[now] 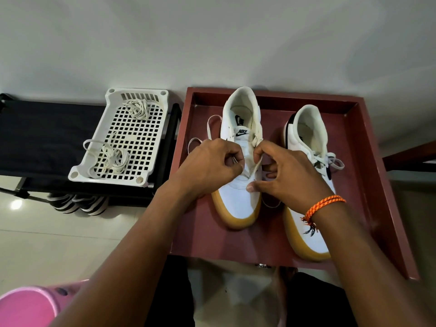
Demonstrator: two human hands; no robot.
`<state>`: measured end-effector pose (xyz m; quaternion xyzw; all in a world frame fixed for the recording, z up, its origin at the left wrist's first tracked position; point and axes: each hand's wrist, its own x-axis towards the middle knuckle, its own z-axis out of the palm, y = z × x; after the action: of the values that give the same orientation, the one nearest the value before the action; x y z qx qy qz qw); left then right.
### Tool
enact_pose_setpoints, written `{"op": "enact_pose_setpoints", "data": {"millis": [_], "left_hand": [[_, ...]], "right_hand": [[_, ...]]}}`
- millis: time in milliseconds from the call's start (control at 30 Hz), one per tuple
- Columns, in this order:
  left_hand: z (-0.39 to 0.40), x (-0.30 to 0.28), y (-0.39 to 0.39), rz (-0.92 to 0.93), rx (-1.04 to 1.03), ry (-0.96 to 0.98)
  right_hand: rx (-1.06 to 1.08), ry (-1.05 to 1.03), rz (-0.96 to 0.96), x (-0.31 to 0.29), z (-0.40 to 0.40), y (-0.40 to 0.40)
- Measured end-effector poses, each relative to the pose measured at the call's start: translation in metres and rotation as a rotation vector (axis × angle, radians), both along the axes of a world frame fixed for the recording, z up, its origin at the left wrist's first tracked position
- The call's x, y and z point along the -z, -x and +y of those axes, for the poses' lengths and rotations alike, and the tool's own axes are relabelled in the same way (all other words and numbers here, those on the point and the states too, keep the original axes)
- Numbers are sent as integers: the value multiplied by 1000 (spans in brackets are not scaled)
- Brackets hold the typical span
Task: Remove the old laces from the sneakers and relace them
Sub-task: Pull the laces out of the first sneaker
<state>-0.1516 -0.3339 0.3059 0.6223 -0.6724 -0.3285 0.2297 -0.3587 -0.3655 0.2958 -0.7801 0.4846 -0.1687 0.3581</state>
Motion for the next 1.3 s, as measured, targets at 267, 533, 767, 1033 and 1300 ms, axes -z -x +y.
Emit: {"op": "enact_pose_setpoints", "data": {"millis": [267, 533, 767, 1033, 1300], "left_hand": [[-3, 4, 3, 79, 31, 0], [-5, 2, -14, -38, -215, 107], [-8, -6, -21, -68, -444, 298], [-4, -9, -9, 134, -97, -3], [1, 0, 17, -219, -41, 59]], "right_hand": [[23, 13, 56, 0, -5, 10], [32, -14, -3, 0, -3, 5], [32, -11, 15, 0, -3, 7], [22, 4, 19, -1, -3, 6], [9, 16, 44, 1, -2, 5]]}}
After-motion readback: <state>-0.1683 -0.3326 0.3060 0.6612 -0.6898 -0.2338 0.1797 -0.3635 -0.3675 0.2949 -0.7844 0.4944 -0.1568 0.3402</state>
